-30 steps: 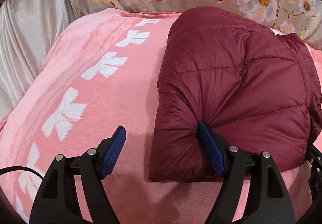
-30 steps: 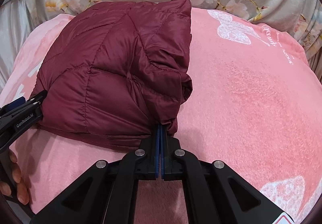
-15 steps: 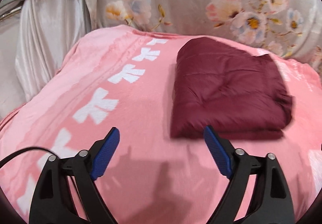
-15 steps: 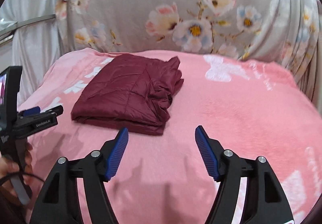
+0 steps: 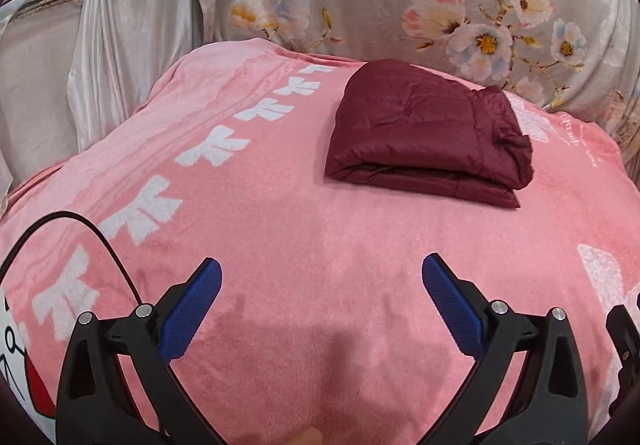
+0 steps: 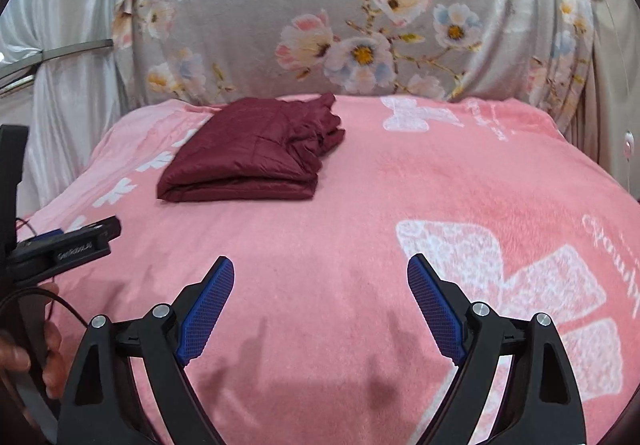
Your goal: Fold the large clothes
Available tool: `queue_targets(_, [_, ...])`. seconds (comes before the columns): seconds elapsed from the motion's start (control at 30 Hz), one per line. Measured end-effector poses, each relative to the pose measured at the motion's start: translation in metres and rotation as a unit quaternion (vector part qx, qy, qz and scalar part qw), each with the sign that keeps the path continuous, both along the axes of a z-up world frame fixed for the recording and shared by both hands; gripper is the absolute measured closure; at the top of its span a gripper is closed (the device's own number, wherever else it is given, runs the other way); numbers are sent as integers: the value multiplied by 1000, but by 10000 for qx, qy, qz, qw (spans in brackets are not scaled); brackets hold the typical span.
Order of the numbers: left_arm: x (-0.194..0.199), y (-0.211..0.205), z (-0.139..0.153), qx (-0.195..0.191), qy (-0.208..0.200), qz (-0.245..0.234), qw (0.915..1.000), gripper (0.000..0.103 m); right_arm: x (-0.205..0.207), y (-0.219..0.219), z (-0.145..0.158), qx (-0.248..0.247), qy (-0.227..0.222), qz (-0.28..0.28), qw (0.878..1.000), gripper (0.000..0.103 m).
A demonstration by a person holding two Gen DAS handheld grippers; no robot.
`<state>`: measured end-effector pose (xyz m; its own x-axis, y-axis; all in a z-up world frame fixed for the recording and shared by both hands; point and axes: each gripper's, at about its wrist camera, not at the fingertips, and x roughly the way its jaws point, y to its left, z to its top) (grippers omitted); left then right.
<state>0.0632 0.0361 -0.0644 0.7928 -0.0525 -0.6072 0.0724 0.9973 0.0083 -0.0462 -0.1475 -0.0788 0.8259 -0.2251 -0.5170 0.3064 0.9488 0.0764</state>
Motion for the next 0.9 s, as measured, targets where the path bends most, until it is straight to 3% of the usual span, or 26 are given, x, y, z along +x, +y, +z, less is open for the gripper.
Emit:
queue_targets(0.13, [4, 1, -13, -18, 127, 86, 9999, 5, 10, -8, -5, 175, 225, -61, 9996, 17])
queue_targets(0.3, [5, 4, -16, -70, 86, 181, 9998, 5, 15, -6, -12, 54, 451, -155, 9988, 17])
queue_targets(0.57, [-3, -4, -13, 106, -129, 34, 9999, 5, 13, 4, -10, -322, 482, -184, 9982, 17])
queue_targets(0.9, [-4, -8, -13, 180, -172, 17, 9997, 5, 14, 3, -10, -342, 505, -220, 9979, 17])
